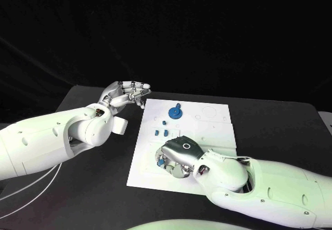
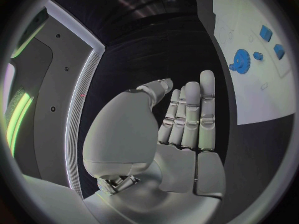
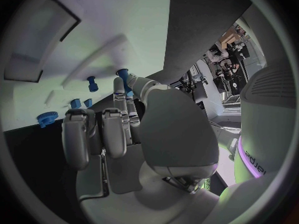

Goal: Assemble the parts on the task board

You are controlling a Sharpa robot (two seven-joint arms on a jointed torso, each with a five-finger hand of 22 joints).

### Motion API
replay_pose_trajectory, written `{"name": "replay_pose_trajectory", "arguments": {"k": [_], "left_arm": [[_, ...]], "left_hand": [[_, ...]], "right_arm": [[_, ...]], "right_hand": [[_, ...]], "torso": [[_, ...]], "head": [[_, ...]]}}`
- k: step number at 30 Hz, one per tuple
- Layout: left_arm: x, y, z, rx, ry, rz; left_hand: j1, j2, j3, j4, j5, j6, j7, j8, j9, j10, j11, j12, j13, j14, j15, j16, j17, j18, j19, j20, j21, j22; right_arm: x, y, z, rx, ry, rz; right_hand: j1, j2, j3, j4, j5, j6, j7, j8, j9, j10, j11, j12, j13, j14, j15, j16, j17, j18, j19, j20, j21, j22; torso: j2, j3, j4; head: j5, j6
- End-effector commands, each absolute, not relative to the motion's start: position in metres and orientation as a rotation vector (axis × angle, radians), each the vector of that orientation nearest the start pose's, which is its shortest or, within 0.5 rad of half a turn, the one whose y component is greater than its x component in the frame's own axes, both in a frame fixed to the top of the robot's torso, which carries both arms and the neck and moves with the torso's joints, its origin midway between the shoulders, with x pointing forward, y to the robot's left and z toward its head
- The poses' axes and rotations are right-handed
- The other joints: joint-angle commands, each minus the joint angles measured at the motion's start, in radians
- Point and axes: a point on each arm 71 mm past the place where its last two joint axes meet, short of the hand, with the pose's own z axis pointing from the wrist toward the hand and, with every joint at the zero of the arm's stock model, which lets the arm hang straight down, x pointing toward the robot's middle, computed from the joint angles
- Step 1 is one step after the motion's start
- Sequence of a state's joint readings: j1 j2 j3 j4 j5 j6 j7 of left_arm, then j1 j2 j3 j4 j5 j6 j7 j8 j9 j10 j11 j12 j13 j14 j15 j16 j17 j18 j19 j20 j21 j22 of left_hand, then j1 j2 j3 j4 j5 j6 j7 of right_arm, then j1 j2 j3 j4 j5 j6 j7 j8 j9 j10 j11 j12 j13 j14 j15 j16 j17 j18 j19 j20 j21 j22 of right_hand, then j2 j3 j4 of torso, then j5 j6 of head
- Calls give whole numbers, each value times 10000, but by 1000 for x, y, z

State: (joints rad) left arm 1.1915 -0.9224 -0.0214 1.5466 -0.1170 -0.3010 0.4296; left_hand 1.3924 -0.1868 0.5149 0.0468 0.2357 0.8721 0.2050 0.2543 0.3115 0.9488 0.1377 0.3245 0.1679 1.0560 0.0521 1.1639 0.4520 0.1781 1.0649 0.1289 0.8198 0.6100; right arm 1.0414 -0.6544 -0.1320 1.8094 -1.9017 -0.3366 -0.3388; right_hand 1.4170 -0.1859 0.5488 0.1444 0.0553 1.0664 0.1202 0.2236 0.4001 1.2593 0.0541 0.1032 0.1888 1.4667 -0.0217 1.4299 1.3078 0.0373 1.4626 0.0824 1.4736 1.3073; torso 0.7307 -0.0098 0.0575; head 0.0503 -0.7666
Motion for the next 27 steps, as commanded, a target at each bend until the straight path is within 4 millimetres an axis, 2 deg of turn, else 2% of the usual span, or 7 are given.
{"name": "replay_pose_trajectory", "arguments": {"k": [1, 2, 5, 16, 22, 25, 27], "left_arm": [[484, 237, -167, -9764, 13840, -15335], [484, 237, -167, -9763, 13842, -15338], [484, 237, -167, -9764, 13849, -15343], [484, 239, -168, -9781, 13867, -15311], [484, 240, -169, -9795, 13887, -15272], [483, 240, -170, -9803, 13906, -15253], [483, 241, -170, -9811, 13919, -15236]], "left_hand": [[12, 56, -44, -28, 37, -48, -2, 34, -9, -62, 13, 58, 8, -74, 30, -3, -8, 63, -19, 79, -44, -17], [12, 56, -44, -28, 37, -48, -2, 34, -9, -62, 13, 58, 8, -74, 30, -3, -8, 63, -19, 79, -44, -17], [12, 56, -44, -28, 37, -48, -2, 34, -9, -62, 13, 58, 8, -74, 30, -3, -8, 63, -19, 79, -44, -17], [12, 61, -45, -29, 37, -46, -4, 47, -9, -76, 12, 77, 11, -80, 30, 2, -13, 64, -22, 81, -46, -18], [12, 61, -45, -29, 37, -46, -4, 47, -9, -76, 12, 77, 11, -80, 30, 2, -13, 64, -22, 81, -46, -18], [12, 61, -45, -29, 37, -46, -4, 47, -9, -76, 12, 77, 11, -80, 30, 2, -13, 64, -22, 81, -46, -18], [16, 62, -45, -33, 37, -43, -6, 57, -8, -86, 12, 88, 12, -85, 30, 4, -16, 64, -24, 81, -48, -19]], "right_arm": [[350, -43, -239, -5997, 16181, 7700], [351, -43, -239, -5941, 16160, 7704], [351, -44, -238, -5719, 16034, 7737], [344, -59, -225, -4422, 14918, 8239], [340, -79, -208, -3298, 14232, 8875], [347, -100, -200, -2296, 14506, 9040], [357, -120, -196, -1371, 15200, 8895]], "right_hand": [[-260, -69, 73, 50, -2, -398, 128, -203, -75, 8, 84, -101, 6, 576, 43, 5, 466, -177, 812, -12, -3, 2313], [-362, -187, 108, 80, 0, -775, 150, -432, -163, 4, 89, -138, 22, 573, 65, 2, 455, -173, 807, 6, -20, 2311], [-454, -325, 164, 92, -7, -1208, 136, -685, -256, 27, 26, -173, 61, 573, 19, 7, 452, -170, 807, -4, -24, 2314], [-675, -645, 63, 137, 153, -2037, -43, -1121, -389, 122, -83, -223, 217, 584, -78, 36, 470, -175, 820, -89, 1, 2330], [-709, -679, 17, 161, 156, -2040, -73, -1119, -381, 156, -104, -217, 244, 582, -90, 29, 456, -169, 812, -101, -32, 2321], [-627, -655, -1, 130, 183, -1709, 8, -936, -287, 473, -171, -66, 400, 588, -153, 38, 459, -172, 820, -154, -17, 2328], [-587, -617, -40, 92, 188, -1136, 52, -636, -155, 773, -104, 167, 624, 609, -109, 90, 522, -195, 849, -147, 86, 2364]], "torso": [[-2, -4, 5], [-2, 1, 6], [-4, 6, 6], [-6, 16, -12], [-27, 14, -33], [-39, 6, -35], [-46, -2, -43]], "head": [[-12, 4], [-15, 7], [-24, 11], [-76, 47], [-167, 97], [-258, 137], [-395, 171]]}}
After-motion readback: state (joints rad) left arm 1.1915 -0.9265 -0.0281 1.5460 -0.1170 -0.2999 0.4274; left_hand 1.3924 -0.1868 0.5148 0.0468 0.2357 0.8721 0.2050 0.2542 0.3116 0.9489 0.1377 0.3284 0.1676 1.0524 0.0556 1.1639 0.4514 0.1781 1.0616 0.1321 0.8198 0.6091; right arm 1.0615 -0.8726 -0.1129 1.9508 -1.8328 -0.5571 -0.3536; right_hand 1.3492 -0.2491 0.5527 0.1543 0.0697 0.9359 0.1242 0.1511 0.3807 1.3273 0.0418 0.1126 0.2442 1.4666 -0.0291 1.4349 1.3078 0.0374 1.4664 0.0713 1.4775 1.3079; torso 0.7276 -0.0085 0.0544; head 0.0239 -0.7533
